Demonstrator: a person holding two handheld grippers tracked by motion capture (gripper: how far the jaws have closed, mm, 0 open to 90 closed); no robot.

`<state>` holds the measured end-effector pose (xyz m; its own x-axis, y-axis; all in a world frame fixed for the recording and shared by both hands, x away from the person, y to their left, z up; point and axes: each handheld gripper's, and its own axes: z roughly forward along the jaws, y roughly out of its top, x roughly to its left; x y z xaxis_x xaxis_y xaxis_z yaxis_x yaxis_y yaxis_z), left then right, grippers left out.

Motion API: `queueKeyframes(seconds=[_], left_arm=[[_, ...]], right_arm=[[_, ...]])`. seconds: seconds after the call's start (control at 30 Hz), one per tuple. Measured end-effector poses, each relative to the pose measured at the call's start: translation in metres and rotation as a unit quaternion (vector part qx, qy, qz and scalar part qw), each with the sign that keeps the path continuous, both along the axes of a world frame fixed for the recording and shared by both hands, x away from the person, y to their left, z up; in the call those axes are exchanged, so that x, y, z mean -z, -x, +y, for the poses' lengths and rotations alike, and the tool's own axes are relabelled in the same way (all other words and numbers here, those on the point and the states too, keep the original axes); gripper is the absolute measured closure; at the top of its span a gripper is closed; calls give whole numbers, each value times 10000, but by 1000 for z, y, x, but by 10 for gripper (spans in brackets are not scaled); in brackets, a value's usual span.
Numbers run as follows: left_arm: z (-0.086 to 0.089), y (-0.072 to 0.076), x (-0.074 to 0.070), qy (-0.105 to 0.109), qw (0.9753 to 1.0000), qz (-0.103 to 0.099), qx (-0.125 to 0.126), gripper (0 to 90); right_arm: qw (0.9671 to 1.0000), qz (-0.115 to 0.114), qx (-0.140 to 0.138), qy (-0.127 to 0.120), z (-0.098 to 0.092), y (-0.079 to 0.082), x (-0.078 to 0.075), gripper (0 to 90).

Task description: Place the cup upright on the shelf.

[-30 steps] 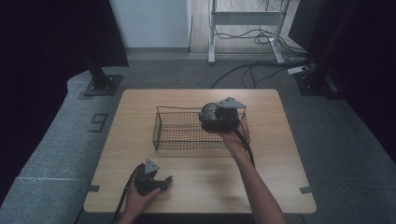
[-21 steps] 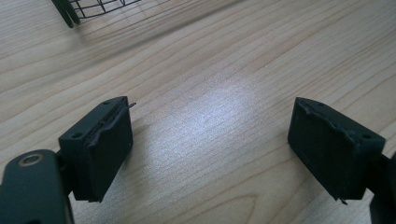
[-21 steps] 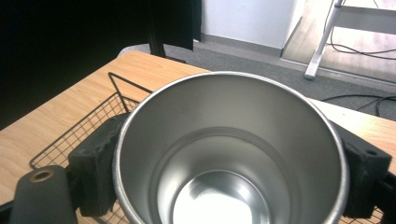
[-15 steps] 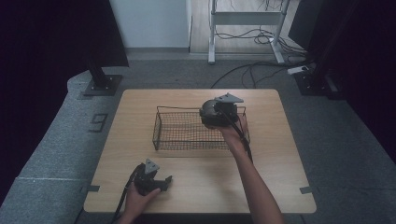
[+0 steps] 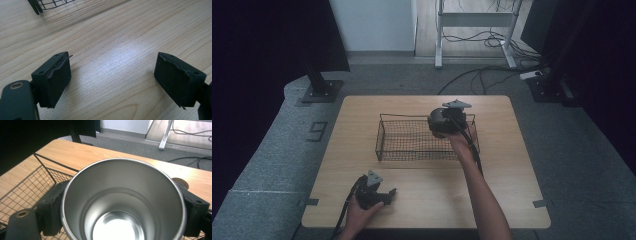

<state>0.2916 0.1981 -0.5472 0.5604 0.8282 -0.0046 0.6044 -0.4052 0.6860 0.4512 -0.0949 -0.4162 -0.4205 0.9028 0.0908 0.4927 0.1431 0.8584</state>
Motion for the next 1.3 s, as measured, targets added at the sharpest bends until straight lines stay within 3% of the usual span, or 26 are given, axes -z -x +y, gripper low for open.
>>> queueKeyframes(seconds=[0.57,1.3], left_arm=[[0,0,0,5,10000,7,0,138],[0,0,0,3,10000,7,1,138]], right_arm=[[9993,353,-27,92,6,-9,29,140],[9975,627,-41,333,14,-14,40,139]])
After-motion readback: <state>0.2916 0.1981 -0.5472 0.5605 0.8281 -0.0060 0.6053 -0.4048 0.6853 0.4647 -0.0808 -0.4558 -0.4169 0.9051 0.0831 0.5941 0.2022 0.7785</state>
